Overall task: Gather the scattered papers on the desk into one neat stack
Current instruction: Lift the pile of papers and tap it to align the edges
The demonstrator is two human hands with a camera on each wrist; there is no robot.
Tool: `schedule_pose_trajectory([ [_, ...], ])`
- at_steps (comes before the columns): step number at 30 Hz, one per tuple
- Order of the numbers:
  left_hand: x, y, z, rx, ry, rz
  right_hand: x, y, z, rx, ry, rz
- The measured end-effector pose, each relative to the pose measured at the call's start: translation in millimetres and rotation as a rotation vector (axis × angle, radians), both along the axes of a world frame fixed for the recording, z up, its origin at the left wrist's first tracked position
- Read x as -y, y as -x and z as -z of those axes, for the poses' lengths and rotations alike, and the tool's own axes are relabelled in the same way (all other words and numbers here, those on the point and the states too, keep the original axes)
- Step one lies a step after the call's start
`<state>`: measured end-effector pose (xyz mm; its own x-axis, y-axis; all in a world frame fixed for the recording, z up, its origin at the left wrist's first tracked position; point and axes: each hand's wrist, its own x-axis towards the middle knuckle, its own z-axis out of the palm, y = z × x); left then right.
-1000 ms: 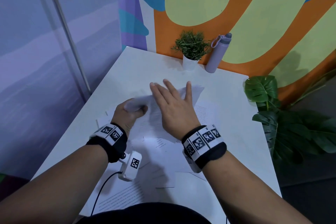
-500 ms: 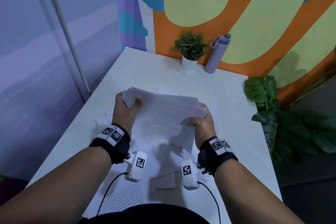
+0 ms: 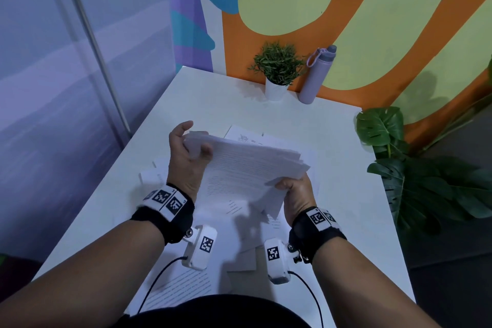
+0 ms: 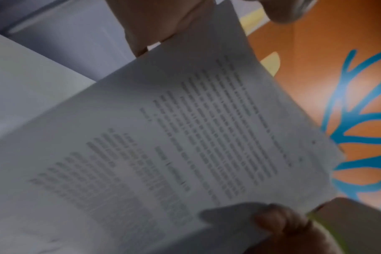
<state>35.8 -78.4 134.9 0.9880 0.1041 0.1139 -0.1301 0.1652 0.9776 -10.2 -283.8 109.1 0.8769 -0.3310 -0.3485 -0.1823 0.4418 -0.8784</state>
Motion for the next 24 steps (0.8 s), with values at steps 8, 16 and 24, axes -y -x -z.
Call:
schedule_pose_trajectory([
  [8,-3.5,-1.5,25.9,-0.367,-0.098,-0.016,-12.4,-4.5,7.1,-0.049,-0.062,0.005],
  [16,-3.4,-3.3,25.2,-0.421,-0.042,-0.038,-15.4,-2.9,6.1,-0.023,0.053,-0.037],
  [24,-5.0,-9.9,9.2,-0.397,-0.062,-0.018,-2.7,-16.7,-35.7,0.680,1.327,0.058],
])
